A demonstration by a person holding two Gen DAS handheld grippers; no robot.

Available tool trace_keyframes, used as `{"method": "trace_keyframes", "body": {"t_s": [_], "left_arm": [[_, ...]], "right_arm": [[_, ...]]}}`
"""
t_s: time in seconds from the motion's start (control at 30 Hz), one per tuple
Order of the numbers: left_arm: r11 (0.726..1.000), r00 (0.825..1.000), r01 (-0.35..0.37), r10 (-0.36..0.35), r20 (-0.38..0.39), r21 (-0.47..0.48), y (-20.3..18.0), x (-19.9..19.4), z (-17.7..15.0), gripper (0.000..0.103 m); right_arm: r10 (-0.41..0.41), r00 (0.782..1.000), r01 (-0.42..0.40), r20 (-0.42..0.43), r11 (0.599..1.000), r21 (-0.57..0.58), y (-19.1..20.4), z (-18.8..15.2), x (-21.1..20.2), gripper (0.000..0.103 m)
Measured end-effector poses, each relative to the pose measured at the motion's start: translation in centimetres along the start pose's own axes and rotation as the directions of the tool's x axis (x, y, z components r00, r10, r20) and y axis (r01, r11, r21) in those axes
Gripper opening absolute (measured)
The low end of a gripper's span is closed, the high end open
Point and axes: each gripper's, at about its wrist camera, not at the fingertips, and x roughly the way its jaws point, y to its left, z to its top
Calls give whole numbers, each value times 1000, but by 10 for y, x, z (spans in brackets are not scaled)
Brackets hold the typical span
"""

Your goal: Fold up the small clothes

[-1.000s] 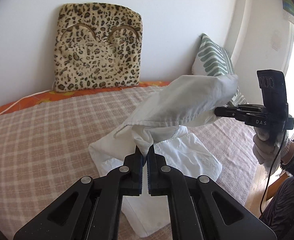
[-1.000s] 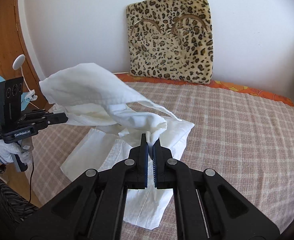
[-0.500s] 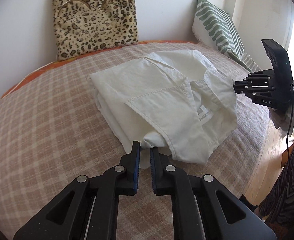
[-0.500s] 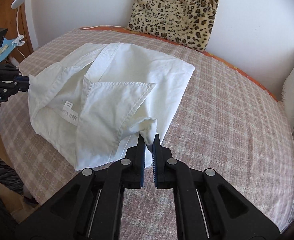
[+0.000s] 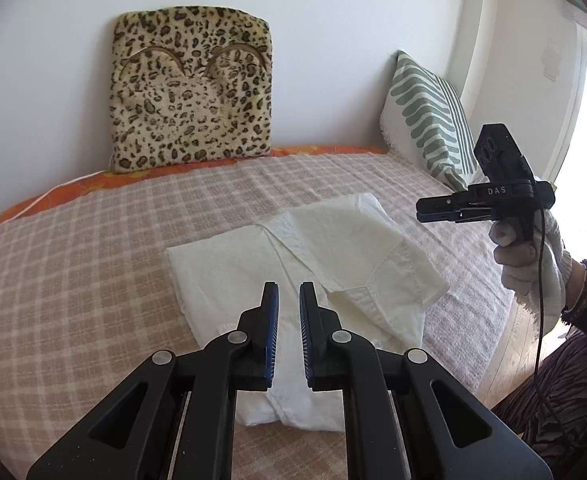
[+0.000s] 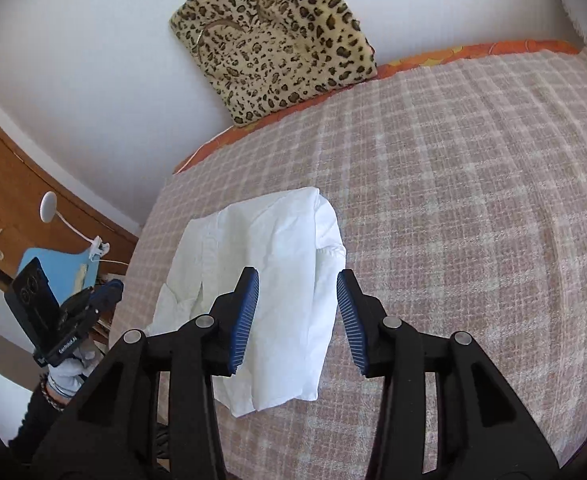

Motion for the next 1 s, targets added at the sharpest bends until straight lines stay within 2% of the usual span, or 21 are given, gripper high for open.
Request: {"method": "trace_keyframes", "body": {"t_s": [0.1,0.2,0.33,0.43,0.47,0.5,0.53,0.57,0.63,0.73,0.8,0.87,0.93,1.0], "left_arm": [[998,999,34,-32,-31,49,-20,25,-1,9],[994,995,57,-49,-82,96,-29,49,-4,9],[993,987,72,-58,-147,92,-22,76,-12,9],[994,982,80,-66,-179,74,-13,90,-19,9],[994,980,77,-63,-186,74,-11,93,-22,9],[994,979,78,-63,-194,72,-9,96,-25,9],[995,977,77,-61,-204,70,-8,99,-28,9],[995,975,80,-65,-210,61,-5,101,-30,9],[995,973,95,-86,-213,34,0,103,-34,9],[992,968,124,-124,-218,-11,4,95,-29,9],[986,972,155,-163,-169,-61,8,79,-20,9],[985,980,153,-161,-116,-76,11,64,-9,9],[992,992,105,-110,-67,-75,18,56,2,9],[987,996,82,-88,-34,-139,36,56,10,9]], "right_arm": [[135,990,-130,-34,985,114,-16,21,32,43],[254,966,-237,-45,942,237,-33,33,64,43],[357,931,-314,-74,888,335,-55,43,106,46],[380,922,-332,-65,868,370,-64,50,127,46],[363,930,-321,-56,877,357,-64,54,131,46],[324,945,-292,-48,898,328,-63,58,132,41],[266,963,-246,-35,929,277,-62,63,131,23],[190,981,-177,-32,956,234,-62,66,131,17],[65,997,-55,-39,975,213,-71,68,137,15],[45,998,-34,-53,979,202,-76,68,134,13],[12,1000,-10,-16,991,132,-60,73,114,14],[-3,999,3,33,1000,23,-30,72,87,14],[11,997,-1,80,991,-131,10,64,62,14],[-61,994,89,94,943,-320,50,48,56,14]]}}
